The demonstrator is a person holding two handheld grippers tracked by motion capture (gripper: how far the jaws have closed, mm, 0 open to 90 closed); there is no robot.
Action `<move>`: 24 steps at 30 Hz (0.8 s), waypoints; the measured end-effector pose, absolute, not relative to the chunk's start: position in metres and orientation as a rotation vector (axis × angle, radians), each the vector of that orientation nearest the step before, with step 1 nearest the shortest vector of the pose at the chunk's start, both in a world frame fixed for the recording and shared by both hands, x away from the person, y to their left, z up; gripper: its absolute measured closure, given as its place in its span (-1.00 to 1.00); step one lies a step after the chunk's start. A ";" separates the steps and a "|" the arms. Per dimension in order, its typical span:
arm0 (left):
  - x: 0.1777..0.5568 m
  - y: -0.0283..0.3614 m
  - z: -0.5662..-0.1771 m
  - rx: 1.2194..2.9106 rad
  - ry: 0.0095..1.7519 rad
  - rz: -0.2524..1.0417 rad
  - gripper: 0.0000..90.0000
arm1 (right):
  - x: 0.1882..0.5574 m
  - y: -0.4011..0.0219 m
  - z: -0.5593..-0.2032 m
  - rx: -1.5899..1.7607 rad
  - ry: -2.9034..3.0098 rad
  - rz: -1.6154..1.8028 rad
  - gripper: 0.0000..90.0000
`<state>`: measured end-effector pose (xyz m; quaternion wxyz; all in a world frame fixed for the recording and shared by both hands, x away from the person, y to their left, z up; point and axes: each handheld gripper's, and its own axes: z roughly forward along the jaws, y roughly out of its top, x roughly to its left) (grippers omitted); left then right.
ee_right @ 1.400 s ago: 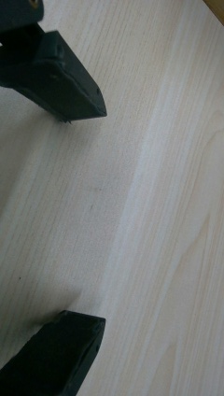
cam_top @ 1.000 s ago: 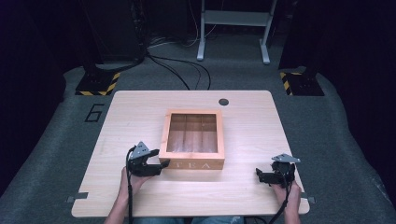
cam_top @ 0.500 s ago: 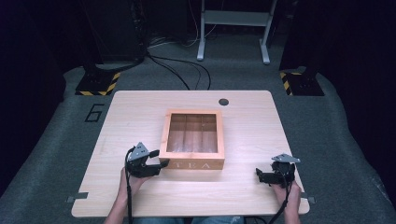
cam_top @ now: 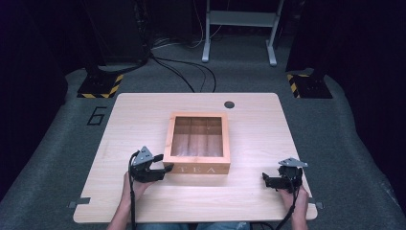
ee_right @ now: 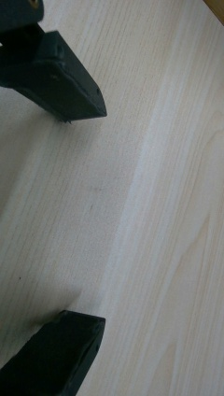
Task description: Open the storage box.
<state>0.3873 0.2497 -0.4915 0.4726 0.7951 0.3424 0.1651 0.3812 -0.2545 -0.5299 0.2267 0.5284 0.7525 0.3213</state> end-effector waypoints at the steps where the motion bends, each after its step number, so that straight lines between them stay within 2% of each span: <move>1: 0.387 0.249 -0.492 1.939 0.843 0.423 -0.13 | 0.381 -0.254 -0.530 1.460 2.073 0.885 -0.97; 10: 0.387 0.247 -0.491 1.917 0.842 0.445 -0.08 | 0.381 -0.254 -0.530 1.459 2.073 0.885 -0.97; 12: 0.386 0.251 -0.488 1.872 0.846 0.421 -0.12 | 0.381 -0.254 -0.530 1.459 2.073 0.885 -0.97; 14: 0.386 0.255 -0.481 1.824 0.857 0.443 -0.07 | 0.381 -0.254 -0.530 1.462 2.071 0.885 -0.97; 18: 0.391 0.254 -0.474 1.857 0.851 0.435 -0.12 | 0.381 -0.254 -0.530 1.462 2.072 0.885 -0.97; 24: 0.392 0.247 -0.484 1.919 0.848 0.405 -0.24 | 0.381 -0.254 -0.530 1.461 2.071 0.885 -0.97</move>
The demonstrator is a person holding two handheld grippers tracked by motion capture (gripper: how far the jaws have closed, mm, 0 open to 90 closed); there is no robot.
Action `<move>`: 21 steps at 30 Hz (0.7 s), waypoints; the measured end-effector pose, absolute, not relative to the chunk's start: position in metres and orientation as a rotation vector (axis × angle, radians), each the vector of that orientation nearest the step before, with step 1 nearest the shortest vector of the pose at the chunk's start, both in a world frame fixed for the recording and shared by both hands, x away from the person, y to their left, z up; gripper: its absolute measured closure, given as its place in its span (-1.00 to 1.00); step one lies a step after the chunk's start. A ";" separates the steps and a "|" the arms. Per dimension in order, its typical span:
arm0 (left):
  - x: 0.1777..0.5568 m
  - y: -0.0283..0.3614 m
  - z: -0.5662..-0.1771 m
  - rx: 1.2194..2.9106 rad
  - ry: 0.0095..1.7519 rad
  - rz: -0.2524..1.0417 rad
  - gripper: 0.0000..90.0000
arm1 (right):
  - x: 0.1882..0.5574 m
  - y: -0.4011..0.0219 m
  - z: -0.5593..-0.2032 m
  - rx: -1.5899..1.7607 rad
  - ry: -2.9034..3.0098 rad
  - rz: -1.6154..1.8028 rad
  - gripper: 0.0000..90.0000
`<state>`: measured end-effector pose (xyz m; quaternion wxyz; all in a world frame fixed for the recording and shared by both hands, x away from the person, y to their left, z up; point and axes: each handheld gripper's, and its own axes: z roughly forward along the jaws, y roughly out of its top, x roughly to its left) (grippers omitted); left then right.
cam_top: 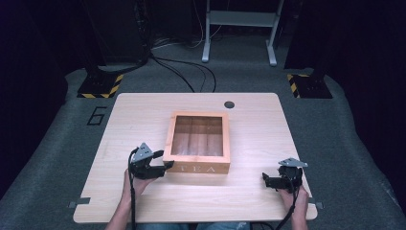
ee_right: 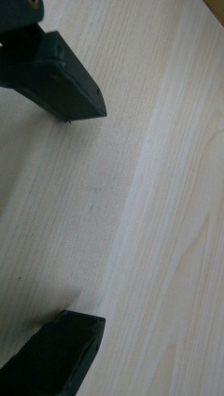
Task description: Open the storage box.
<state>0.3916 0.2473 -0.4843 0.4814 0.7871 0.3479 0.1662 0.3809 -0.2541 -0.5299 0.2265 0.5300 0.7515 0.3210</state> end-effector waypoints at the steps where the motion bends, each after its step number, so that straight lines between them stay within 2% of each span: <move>1: 0.392 0.247 -0.486 1.925 0.847 0.407 -0.25 | 0.381 -0.254 -0.530 1.461 2.071 0.885 -0.97; 16: 0.391 0.251 -0.491 1.948 0.828 0.418 -0.08 | 0.381 -0.254 -0.530 1.460 2.071 0.885 -0.97; 21: 0.392 0.250 -0.490 1.937 0.837 0.447 0.07 | 0.381 -0.254 -0.530 1.455 2.073 0.881 -0.97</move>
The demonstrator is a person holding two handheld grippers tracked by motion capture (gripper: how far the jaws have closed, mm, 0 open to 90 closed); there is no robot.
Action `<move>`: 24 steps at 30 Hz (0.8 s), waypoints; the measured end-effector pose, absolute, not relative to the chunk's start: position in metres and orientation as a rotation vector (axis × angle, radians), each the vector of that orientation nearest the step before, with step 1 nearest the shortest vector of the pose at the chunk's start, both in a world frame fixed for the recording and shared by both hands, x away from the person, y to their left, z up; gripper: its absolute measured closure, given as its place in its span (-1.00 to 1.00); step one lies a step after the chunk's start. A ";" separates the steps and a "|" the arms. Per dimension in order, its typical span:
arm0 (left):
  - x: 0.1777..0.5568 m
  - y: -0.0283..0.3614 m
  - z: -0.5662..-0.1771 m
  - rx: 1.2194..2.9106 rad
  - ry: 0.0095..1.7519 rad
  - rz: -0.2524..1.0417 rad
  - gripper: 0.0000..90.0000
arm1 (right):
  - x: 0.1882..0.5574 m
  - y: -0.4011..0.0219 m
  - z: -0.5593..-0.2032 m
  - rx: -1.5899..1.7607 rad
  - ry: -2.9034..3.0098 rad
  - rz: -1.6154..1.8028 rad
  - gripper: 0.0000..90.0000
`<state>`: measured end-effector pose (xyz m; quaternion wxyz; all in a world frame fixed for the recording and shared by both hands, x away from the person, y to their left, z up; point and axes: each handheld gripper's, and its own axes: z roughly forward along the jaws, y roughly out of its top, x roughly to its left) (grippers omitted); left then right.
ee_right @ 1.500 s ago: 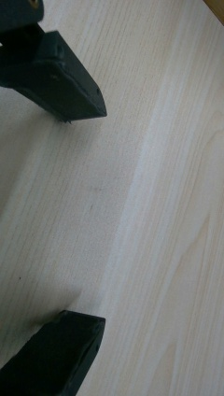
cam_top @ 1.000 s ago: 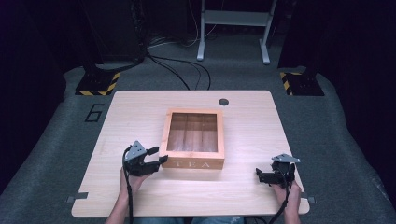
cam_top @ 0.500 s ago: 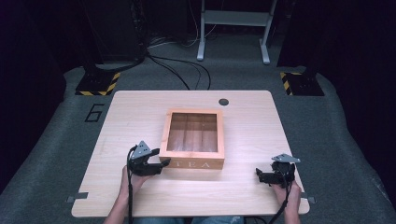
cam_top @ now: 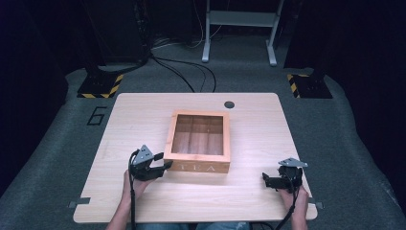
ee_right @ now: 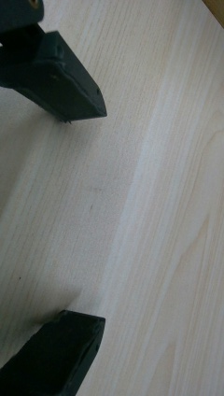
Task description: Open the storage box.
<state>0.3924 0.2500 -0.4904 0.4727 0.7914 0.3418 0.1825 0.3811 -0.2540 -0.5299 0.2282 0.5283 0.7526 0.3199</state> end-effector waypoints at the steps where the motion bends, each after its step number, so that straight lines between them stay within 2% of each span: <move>1: 0.392 0.249 -0.491 1.930 0.844 0.444 0.08 | 0.381 -0.254 -0.530 1.456 2.073 0.880 -0.97; 24: 0.397 0.244 -0.481 1.893 0.849 0.494 0.06 | 0.381 -0.254 -0.530 1.460 2.071 0.884 -0.97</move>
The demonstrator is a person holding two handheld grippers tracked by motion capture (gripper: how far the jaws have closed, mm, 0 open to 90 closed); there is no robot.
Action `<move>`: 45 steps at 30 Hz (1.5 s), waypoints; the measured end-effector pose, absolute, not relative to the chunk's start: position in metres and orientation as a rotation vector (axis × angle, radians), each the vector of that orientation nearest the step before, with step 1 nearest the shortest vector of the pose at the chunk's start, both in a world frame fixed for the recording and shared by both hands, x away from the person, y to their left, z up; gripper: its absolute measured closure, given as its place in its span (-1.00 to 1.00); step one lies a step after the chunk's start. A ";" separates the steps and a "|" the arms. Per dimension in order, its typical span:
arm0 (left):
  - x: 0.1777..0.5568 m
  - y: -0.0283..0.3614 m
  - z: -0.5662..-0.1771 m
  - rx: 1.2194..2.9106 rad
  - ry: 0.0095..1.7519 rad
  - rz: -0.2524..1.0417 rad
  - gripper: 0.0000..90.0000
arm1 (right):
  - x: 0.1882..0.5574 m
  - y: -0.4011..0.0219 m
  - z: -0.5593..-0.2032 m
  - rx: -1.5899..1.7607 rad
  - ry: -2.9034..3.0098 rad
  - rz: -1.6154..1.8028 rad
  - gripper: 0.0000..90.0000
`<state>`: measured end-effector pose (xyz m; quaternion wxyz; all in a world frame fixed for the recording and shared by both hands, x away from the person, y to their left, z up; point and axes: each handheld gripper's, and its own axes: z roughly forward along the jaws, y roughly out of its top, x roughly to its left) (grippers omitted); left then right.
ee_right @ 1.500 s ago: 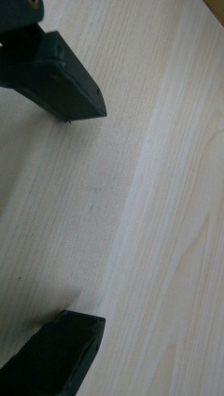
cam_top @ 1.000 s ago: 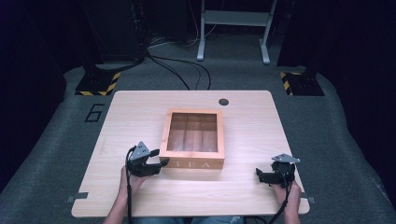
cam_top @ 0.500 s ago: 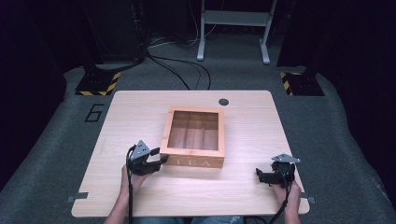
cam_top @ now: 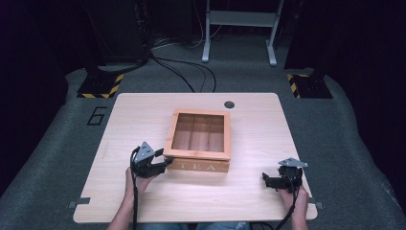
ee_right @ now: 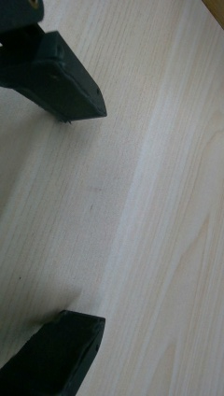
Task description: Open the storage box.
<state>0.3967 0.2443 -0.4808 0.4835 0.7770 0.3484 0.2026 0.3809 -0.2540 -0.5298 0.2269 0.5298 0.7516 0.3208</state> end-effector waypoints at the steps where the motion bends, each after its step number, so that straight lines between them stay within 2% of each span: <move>1: 0.397 0.244 -0.480 1.884 0.850 0.502 0.05 | 0.381 -0.254 -0.530 1.457 2.067 0.884 -0.97; 17: 0.412 0.240 -0.455 1.874 0.826 0.592 -0.09 | 0.381 -0.254 -0.530 1.462 2.072 0.885 -0.97; 24: 0.424 0.239 -0.435 1.831 0.816 0.619 -0.07 | 0.381 -0.254 -0.530 1.461 2.072 0.885 -0.97; 37: 0.445 0.238 -0.403 1.810 0.812 0.665 0.12 | 0.381 -0.254 -0.530 1.462 2.071 0.885 -0.97; 39: 0.447 0.238 -0.401 1.805 0.814 0.675 0.20 | 0.381 -0.254 -0.530 1.461 2.072 0.885 -0.97; 45: 0.454 0.238 -0.391 1.804 0.820 0.665 0.21 | 0.381 -0.254 -0.530 1.466 2.069 0.888 -0.97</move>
